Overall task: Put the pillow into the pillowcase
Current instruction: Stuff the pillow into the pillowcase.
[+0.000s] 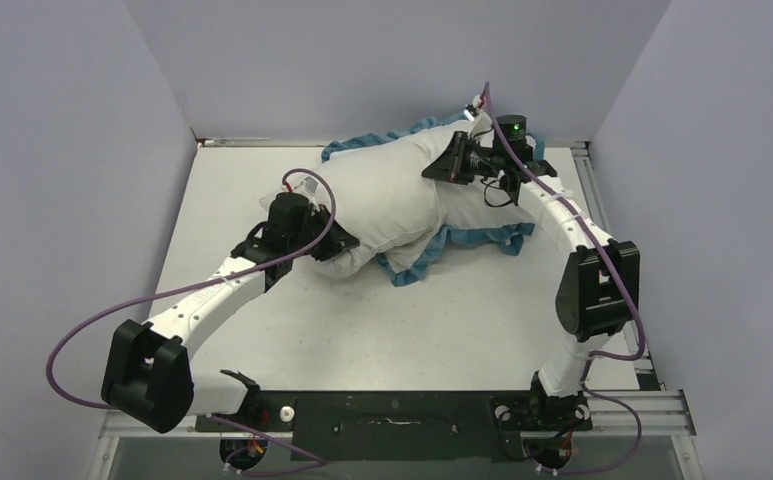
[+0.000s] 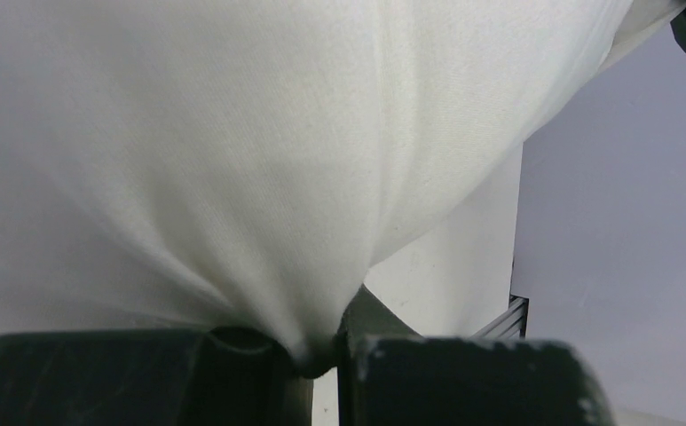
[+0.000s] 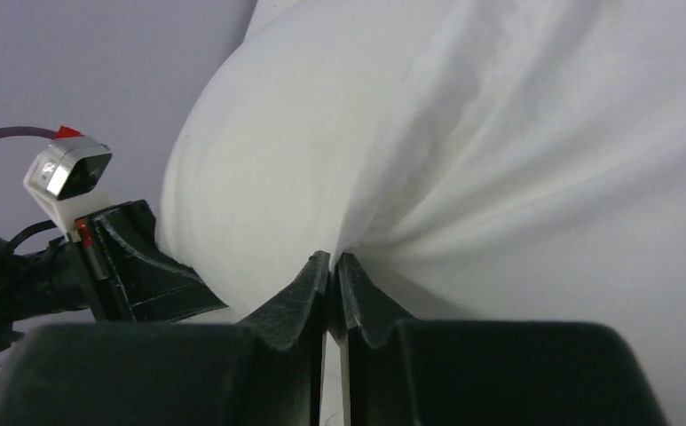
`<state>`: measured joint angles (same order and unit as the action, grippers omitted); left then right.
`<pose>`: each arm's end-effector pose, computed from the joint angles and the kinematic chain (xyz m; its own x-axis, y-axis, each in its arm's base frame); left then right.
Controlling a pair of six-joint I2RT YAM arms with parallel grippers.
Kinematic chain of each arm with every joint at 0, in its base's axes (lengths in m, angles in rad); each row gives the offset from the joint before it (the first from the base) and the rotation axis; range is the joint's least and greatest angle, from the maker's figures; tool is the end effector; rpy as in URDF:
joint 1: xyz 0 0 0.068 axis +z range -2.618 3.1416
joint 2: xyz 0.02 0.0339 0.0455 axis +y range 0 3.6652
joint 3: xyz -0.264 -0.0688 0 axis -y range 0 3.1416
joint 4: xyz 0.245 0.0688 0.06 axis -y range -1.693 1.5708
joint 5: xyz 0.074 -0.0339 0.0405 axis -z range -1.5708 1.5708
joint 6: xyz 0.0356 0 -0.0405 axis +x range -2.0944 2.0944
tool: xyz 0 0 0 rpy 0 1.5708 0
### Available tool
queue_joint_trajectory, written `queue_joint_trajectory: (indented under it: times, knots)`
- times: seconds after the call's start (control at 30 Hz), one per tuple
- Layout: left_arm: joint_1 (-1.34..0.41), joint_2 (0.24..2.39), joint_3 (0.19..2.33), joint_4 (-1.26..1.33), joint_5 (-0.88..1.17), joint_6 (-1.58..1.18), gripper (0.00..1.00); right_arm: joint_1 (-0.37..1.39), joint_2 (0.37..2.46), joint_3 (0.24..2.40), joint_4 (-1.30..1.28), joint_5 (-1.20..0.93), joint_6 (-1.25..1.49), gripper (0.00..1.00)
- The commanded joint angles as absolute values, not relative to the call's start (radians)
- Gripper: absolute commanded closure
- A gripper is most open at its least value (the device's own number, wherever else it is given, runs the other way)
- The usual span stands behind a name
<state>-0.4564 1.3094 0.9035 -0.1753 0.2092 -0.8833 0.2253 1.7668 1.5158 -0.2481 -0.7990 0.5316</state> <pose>0.2584 -0.1351 0.2672 -0.7664 -0.4659 -0.4423 -0.0084 0.6957 -0.7183 0.3943 0.1166 0.3224 -0.7920 0.1812 -0.5830 -0.4265 0.5190 0.7408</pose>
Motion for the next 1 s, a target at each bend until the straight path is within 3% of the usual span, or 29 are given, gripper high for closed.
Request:
queue_joint_trajectory:
  times: [0.0,0.1,0.43,0.8,0.97]
  knots:
    - [-0.456,1.300,0.942,-0.056,0.242,-0.886,1.00,0.264,1.819,1.573,-0.047,-1.036,0.639,0.95]
    - [-0.456,1.293,0.935,-0.050,0.240,-0.892,1.00,0.296,1.837,1.581,-0.027,-1.059,0.673,0.95]
    - [-0.453,1.278,0.919,-0.027,0.239,-0.903,1.00,0.482,1.882,1.790,-0.462,-1.002,0.379,0.95]
    - [-0.447,1.317,0.992,-0.015,0.213,-0.911,1.00,0.694,1.828,1.771,-0.489,-1.180,0.414,0.95]
    - [-0.445,1.326,0.997,0.014,0.210,-0.917,1.00,0.713,1.796,1.677,-0.247,-1.286,0.580,0.95]
